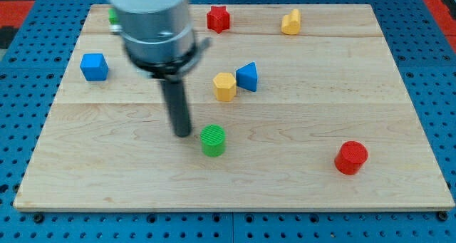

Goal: Place the yellow hexagon towards the left of the blue triangle

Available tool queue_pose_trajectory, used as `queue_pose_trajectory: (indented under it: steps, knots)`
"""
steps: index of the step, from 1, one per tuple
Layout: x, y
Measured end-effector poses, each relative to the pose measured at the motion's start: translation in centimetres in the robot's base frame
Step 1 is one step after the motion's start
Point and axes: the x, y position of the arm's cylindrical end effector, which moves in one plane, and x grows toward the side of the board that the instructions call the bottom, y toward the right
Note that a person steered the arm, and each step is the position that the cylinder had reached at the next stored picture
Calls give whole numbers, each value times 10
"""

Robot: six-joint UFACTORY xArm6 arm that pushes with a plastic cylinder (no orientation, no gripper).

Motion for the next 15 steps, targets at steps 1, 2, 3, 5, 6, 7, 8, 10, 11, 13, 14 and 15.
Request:
queue_pose_trajectory:
  steps: [1,2,3,5,6,7,8,10,11,13,14,15]
  knots:
    - [15,23]
    - [1,32]
    - [-12,21]
    - [-12,20]
    - [-12,20]
    - [-12,23]
    - [-23,78]
    - [-24,78]
    - [-49,78]
    - [-74,73]
    - [-74,72]
    - [-75,15]
